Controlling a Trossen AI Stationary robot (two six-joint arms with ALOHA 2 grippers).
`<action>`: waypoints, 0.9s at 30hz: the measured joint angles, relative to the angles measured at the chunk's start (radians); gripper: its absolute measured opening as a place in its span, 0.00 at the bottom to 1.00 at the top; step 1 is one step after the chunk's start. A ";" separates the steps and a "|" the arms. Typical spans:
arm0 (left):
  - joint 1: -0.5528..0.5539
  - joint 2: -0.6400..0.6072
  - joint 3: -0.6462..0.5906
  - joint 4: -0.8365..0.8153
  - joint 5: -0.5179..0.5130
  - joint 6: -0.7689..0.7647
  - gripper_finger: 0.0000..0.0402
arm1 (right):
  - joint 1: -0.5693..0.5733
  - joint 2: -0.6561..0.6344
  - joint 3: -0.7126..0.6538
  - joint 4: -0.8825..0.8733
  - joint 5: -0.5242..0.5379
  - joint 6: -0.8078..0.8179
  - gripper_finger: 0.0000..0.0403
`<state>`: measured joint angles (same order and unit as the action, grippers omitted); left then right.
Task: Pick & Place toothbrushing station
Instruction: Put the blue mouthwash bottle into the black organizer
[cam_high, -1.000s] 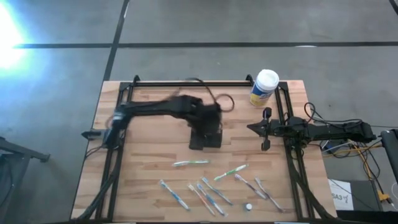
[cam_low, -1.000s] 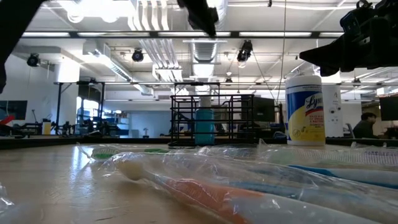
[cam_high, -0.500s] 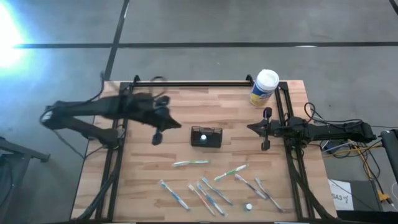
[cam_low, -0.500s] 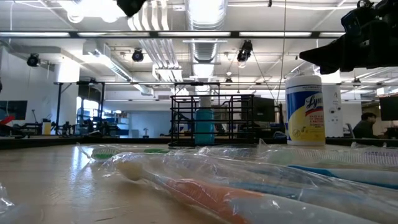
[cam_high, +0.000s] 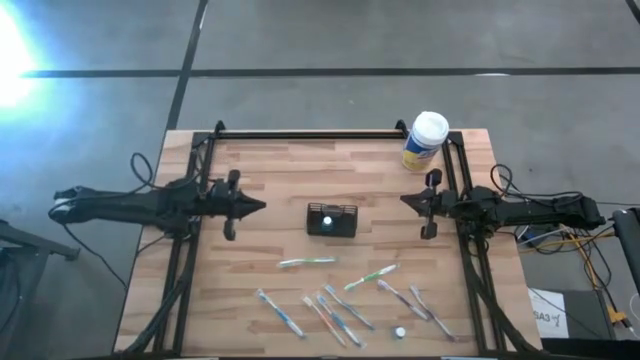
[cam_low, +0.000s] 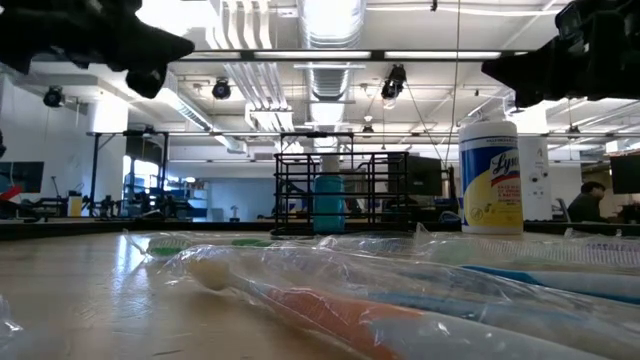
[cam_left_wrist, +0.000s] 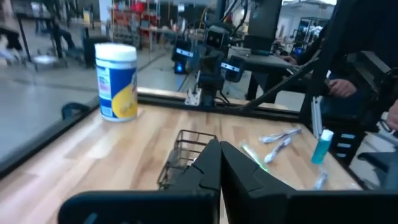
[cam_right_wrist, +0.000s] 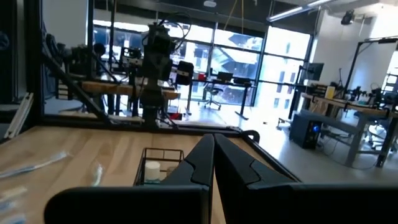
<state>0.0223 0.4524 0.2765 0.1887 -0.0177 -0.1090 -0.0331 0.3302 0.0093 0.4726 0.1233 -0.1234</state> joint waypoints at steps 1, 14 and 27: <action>0.000 -0.024 -0.018 0.007 -0.001 0.013 0.00 | 0.000 0.000 0.000 0.001 0.000 0.017 0.02; 0.000 -0.253 -0.239 0.064 -0.054 0.012 0.00 | 0.000 0.000 0.001 0.004 -0.023 0.148 0.02; 0.000 -0.275 -0.180 0.065 -0.054 -0.042 0.04 | 0.139 0.276 0.700 -1.052 0.040 0.419 0.02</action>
<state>0.0227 0.1776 0.0969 0.2539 -0.0719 -0.1514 0.1063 0.6067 0.7096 -0.5795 0.1632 0.2951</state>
